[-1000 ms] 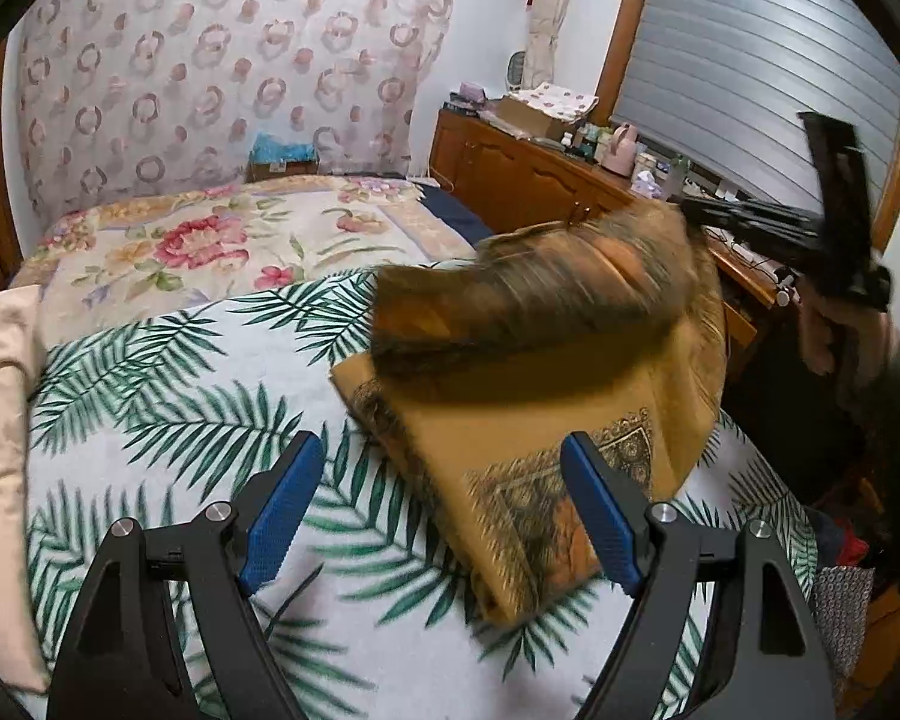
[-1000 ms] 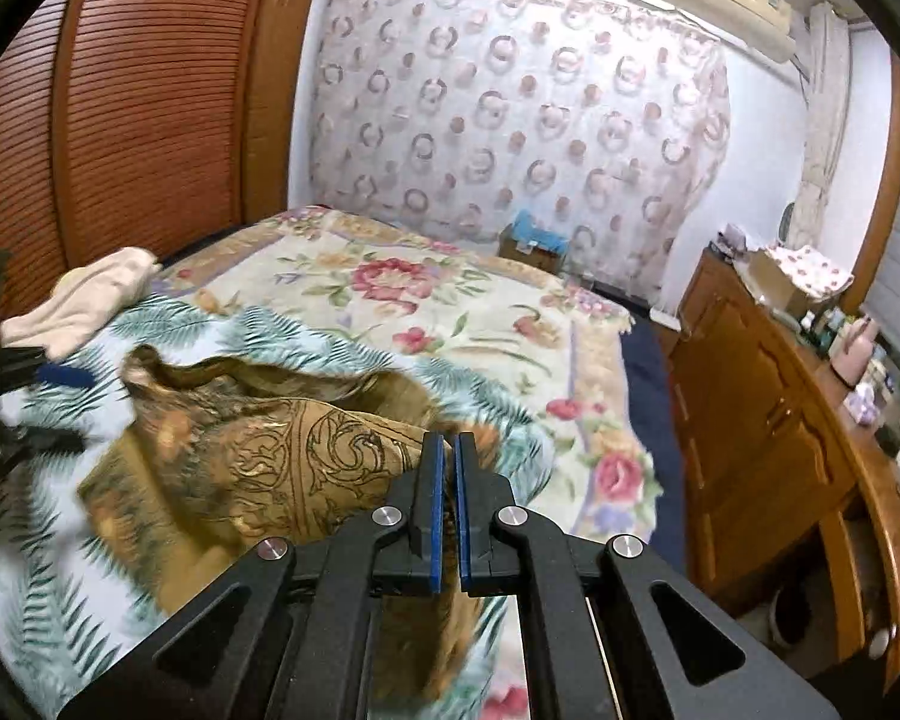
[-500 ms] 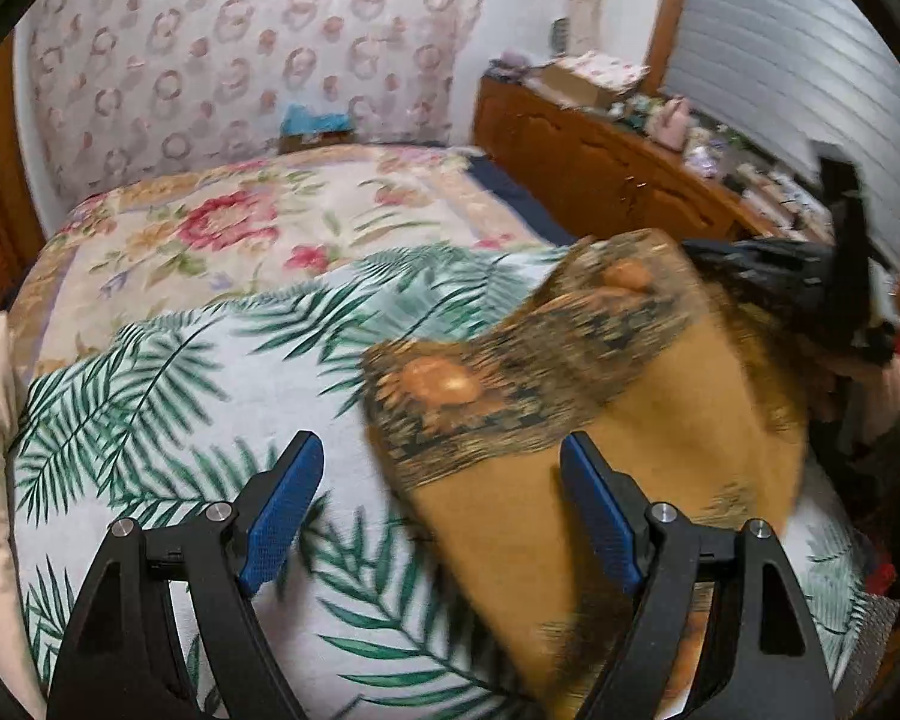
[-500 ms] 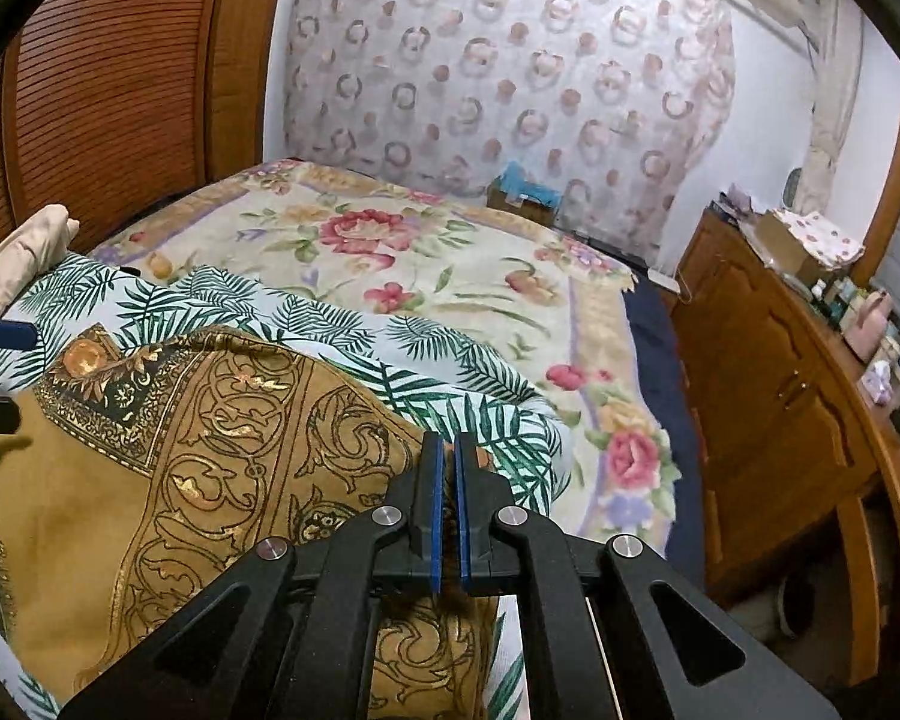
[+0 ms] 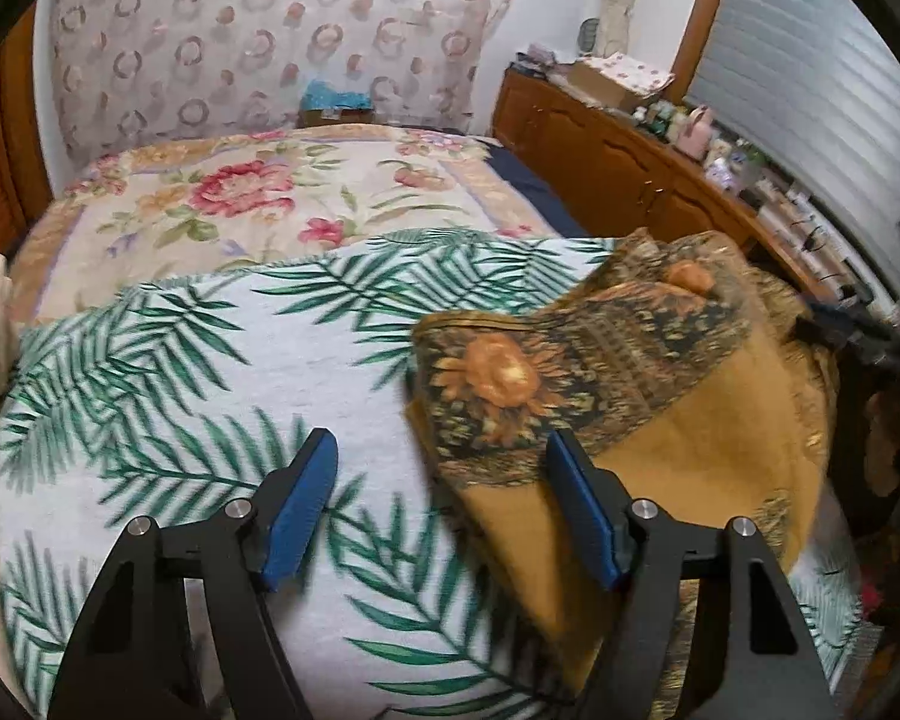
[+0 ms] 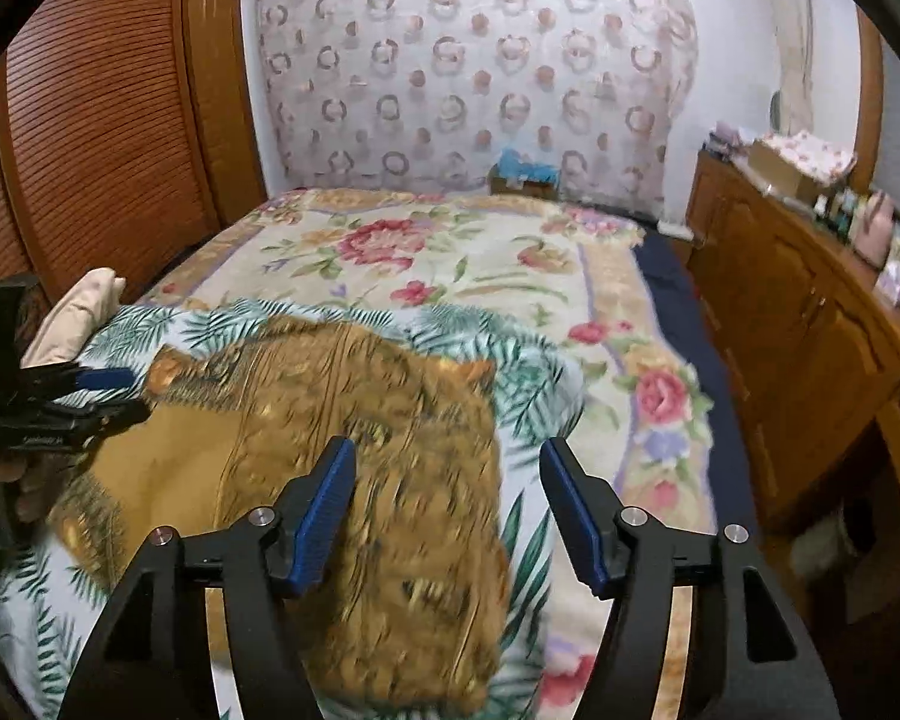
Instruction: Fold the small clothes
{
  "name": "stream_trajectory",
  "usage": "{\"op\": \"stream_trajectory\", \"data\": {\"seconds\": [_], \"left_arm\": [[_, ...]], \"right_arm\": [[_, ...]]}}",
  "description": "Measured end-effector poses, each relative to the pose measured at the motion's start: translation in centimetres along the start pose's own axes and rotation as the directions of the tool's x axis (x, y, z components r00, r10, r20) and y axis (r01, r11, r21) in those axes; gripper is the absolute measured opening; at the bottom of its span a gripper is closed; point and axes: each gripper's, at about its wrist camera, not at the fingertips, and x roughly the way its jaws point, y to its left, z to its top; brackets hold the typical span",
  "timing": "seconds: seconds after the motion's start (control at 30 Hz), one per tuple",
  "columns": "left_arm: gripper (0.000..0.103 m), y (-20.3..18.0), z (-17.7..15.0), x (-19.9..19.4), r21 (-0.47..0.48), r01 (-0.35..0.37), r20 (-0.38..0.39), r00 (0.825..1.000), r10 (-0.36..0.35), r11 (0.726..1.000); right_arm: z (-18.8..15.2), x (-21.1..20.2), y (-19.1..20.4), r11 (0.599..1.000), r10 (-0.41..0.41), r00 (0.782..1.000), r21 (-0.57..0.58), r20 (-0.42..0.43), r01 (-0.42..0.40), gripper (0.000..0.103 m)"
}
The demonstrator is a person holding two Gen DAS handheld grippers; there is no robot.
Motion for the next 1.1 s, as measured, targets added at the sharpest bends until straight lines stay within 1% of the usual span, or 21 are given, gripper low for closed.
{"op": "stream_trajectory", "data": {"seconds": [0.1,0.13,0.2,0.27,0.33,0.4,0.47,0.5,0.53,0.6,0.63,0.67,0.77,0.93,1.03,1.1], "left_arm": [[0.073,-0.2,-0.1,0.5,-0.014,0.018,-0.025,1.000,-0.018,1.000],[0.073,-0.4,-0.1,0.5,-0.008,0.014,-0.024,1.000,-0.014,1.000],[0.073,-0.7,-0.1,0.5,0.002,0.017,-0.032,0.999,-0.017,1.000],[0.063,-0.9,-0.3,0.4,0.000,0.046,-0.035,0.998,-0.046,0.999],[0.052,-1.1,-0.5,0.2,0.008,0.055,-0.039,0.998,-0.054,0.998],[0.046,-1.5,-0.7,0.2,0.012,0.063,-0.040,0.997,-0.062,0.998],[0.037,-1.7,-0.7,0.2,0.004,0.070,-0.042,0.997,-0.070,0.998],[0.026,-1.6,-0.7,0.3,-0.001,0.077,-0.046,0.996,-0.077,0.997],[0.016,-1.6,-0.7,0.3,-0.009,0.089,-0.048,0.995,-0.090,0.996],[0.011,-1.8,-0.7,0.0,-0.004,0.098,-0.038,0.994,-0.098,0.995],[0.010,-1.9,-0.7,-0.2,-0.002,0.104,-0.028,0.994,-0.104,0.995],[0.010,-1.9,-0.7,-0.5,-0.003,0.112,-0.017,0.994,-0.112,0.994],[0.009,-1.8,-0.5,-2.3,-0.020,0.146,0.043,0.988,-0.145,0.989],[0.008,-2.4,-0.4,-5.8,0.009,0.176,0.120,0.977,-0.176,0.984],[0.008,-2.2,-0.5,-8.1,0.019,0.184,0.168,0.968,-0.185,0.983],[0.008,-1.5,-0.6,-9.6,0.010,0.186,0.198,0.963,-0.185,0.982]], "right_arm": [[-0.2,2.0,-0.8,1.000,0.006,0.997,0.027,-0.072,-0.004,0.067],[-0.3,2.7,-1.2,0.999,0.017,0.996,0.042,-0.087,-0.014,0.067],[-0.3,3.9,-1.8,0.996,0.064,0.991,0.074,-0.116,-0.056,0.067],[-0.2,4.6,-2.1,0.992,0.096,0.988,0.089,-0.123,-0.085,0.067],[-0.2,4.9,-2.3,0.992,0.110,0.986,0.082,-0.124,-0.101,0.067],[-0.1,5.0,-2.5,0.992,0.109,0.987,0.074,-0.121,-0.101,0.068],[-0.1,4.9,-2.7,0.991,0.120,0.985,0.077,-0.121,-0.111,0.067],[-0.2,4.8,-2.8,0.990,0.125,0.985,0.075,-0.120,-0.116,0.065],[-0.3,4.8,-2.8,0.988,0.143,0.982,0.073,-0.121,-0.135,0.054],[-0.6,4.7,-2.5,0.986,0.161,0.979,0.065,-0.124,-0.154,0.042],[-0.8,4.9,-2.1,0.985,0.169,0.977,0.055,-0.127,-0.163,0.032],[-0.8,4.9,-2.0,0.986,0.166,0.978,0.045,-0.125,-0.162,0.025],[-0.9,4.2,-1.7,0.991,0.136,0.985,0.010,-0.102,-0.136,0.016],[-0.8,2.6,-0.5,0.995,0.085,0.996,-0.043,-0.028,-0.086,0.014],[-0.2,2.0,0.2,0.994,0.086,0.996,-0.064,0.004,-0.085,0.013],[0.3,1.5,1.3,0.992,0.088,0.996,-0.093,0.023,-0.085,0.013]]}}
